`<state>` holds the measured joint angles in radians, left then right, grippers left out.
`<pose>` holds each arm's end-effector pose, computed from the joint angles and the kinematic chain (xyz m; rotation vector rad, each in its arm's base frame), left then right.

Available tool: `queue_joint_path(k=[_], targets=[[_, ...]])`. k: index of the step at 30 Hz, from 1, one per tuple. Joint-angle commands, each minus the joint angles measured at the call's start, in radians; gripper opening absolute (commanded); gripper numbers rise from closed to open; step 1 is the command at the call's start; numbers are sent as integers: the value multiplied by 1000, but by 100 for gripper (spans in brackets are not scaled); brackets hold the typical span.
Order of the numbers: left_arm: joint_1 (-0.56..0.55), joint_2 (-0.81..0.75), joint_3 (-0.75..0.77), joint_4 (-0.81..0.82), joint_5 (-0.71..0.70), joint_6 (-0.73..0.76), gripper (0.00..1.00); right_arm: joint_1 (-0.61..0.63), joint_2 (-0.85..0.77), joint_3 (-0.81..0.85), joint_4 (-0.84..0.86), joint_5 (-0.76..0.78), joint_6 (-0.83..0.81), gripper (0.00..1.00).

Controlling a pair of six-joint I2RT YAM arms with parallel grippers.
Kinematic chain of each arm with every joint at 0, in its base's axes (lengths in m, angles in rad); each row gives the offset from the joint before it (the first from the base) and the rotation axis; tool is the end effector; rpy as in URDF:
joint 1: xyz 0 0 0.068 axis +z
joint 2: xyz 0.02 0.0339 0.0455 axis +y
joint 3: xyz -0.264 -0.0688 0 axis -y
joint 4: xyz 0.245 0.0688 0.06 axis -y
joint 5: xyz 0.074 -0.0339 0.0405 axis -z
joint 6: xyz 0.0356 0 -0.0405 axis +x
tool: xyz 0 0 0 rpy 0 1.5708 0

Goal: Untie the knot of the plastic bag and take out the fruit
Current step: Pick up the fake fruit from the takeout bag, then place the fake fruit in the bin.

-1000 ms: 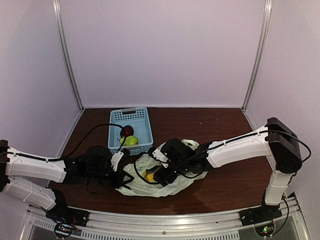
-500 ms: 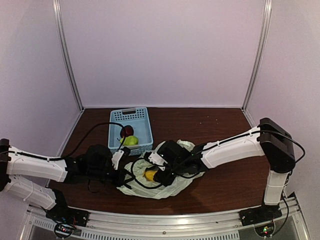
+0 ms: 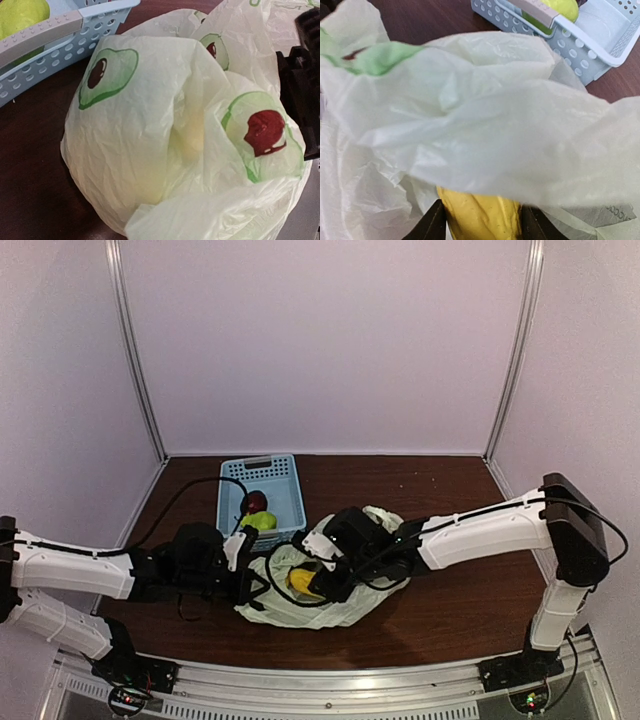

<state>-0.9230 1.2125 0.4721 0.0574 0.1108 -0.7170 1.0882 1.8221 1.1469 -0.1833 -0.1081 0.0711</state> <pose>0.1378 -0.1887 0.1707 0.3159 2.4279 -0.9436 0.1757 0.3436 0.1801 -1.2766 2.1854 0.6301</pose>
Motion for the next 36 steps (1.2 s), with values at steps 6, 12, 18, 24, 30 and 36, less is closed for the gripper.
queue_joint_path(k=[6,12,18,24,30,36], targets=[[1,10,61,-4,-31,-37,0,-2,-216,-77,29,-28,108,48],[7,26,51,36,-15,-62,0,27,-285,-71,70,-66,167,48],[9,29,41,55,-30,-75,0,48,-299,-20,135,-58,217,49],[13,21,13,85,-25,-97,0,52,-299,82,179,-3,262,50],[16,-1,0,105,-19,-85,0,47,-177,280,79,193,234,53],[16,-36,-20,101,-34,-90,0,26,0,513,-17,328,232,52]])
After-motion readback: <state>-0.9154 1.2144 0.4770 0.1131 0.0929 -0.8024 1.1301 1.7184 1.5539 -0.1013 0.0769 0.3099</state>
